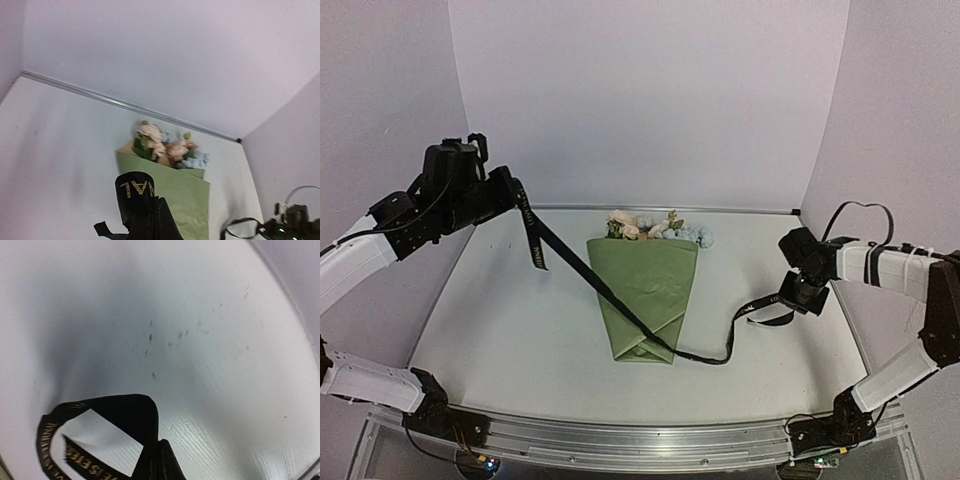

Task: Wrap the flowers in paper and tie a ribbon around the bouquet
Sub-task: Straighten the ribbon at the center of the board, then move the ribbon to the center of the board.

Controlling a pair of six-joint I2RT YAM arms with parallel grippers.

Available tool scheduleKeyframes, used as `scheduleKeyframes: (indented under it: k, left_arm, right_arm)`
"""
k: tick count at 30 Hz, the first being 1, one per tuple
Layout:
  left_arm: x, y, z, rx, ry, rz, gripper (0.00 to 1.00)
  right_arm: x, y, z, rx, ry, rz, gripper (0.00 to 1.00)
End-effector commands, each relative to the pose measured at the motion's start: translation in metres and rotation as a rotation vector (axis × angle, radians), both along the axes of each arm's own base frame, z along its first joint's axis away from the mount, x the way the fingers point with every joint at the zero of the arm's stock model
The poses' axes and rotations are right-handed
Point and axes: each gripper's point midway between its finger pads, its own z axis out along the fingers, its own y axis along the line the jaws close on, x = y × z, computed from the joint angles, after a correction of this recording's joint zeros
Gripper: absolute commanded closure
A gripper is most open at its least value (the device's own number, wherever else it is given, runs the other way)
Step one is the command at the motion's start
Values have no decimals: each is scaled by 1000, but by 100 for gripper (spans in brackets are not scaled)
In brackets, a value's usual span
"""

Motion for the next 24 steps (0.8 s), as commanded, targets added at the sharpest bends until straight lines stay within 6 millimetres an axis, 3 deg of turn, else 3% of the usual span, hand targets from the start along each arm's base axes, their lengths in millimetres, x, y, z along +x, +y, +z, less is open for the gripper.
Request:
scheduleKeyframes:
  k: [1,5,8,14,21,24]
  left_arm:
    - [-1,91,-11,143,49,398,100]
    - [-2,140,-38,186,128,548,100]
    - [-7,163,-59,199,184,595,100]
    - [-26,175,-102,198,260,621,100]
    - [-56,184,-177,151,391,678,98]
    - [-63,186,-197,150,427,697,77]
  right_arm:
    - [5,-41,70,-177,-73,-27,100]
    - [1,-55,92,-227,-91,-29,100]
    - [-5,-66,104,-291,-74,-8,100]
    - [-22,-87,109,-373,-5,-22,100]
    - [-39,-88,78,-366,84,-26,95]
    - [-41,-88,69,-364,120,-22,77]
